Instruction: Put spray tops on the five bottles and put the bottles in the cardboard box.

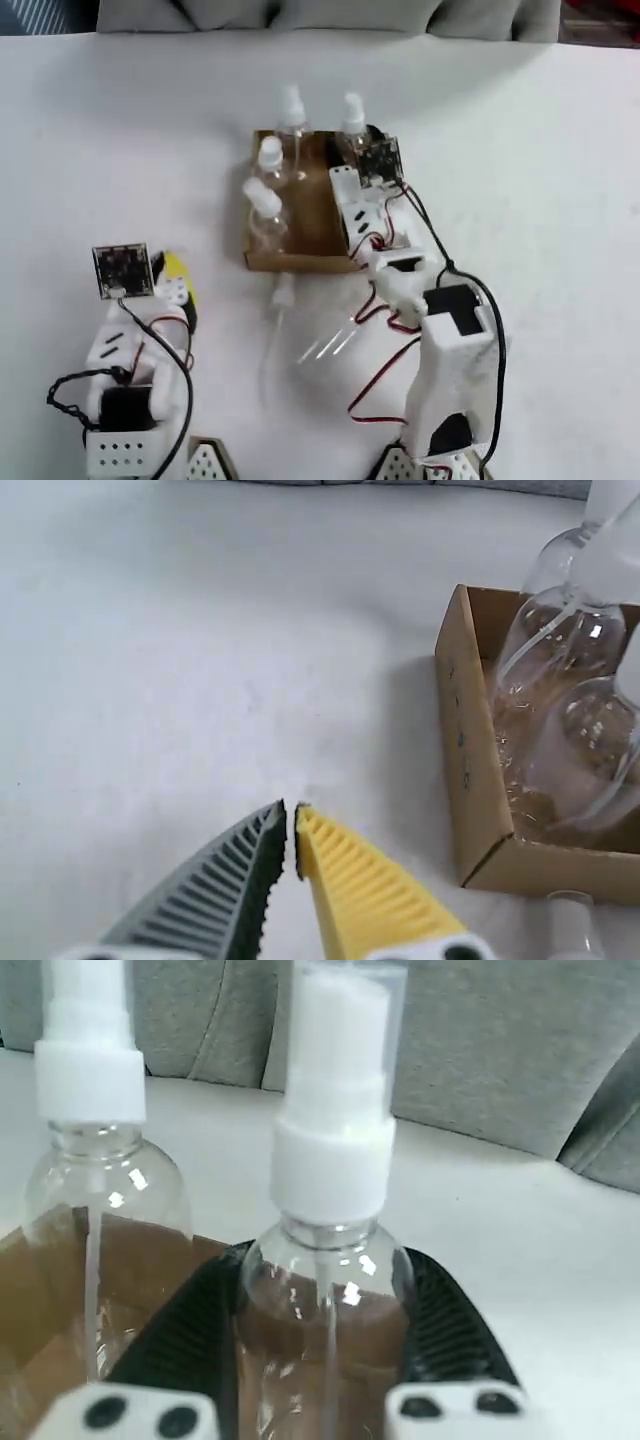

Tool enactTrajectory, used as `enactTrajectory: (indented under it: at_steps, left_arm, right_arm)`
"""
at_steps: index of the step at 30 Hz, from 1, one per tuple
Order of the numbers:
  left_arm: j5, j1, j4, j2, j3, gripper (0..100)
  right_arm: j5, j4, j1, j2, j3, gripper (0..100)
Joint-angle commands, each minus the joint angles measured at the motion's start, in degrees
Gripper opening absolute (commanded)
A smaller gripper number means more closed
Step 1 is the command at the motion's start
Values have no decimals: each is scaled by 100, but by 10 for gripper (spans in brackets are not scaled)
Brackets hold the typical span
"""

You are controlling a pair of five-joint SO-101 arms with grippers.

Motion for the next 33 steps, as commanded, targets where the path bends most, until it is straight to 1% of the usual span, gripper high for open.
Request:
enactTrajectory:
  at_steps: [1,14,18,24,26,33]
  left_arm:
    - [-62,-40,-26,-57,0,22]
    - [-62,-31,-26,-57,0,22]
    - [-62,-31,-26,-57,0,22]
    - [-62,-31,-26,-57,0,22]
    - [-62,-31,-26,-57,0,22]
    - [-62,-13,-26,-57,0,22]
  right_arm:
    - [97,154,-57,4,237,15]
    - [105,215,-180,4,580,15]
    - [105,593,-145,-22,545,15]
    - [88,576,-119,-22,545,15]
    - [53,567,-4,-48,536,15]
    - [53,-242,347,13,422,15]
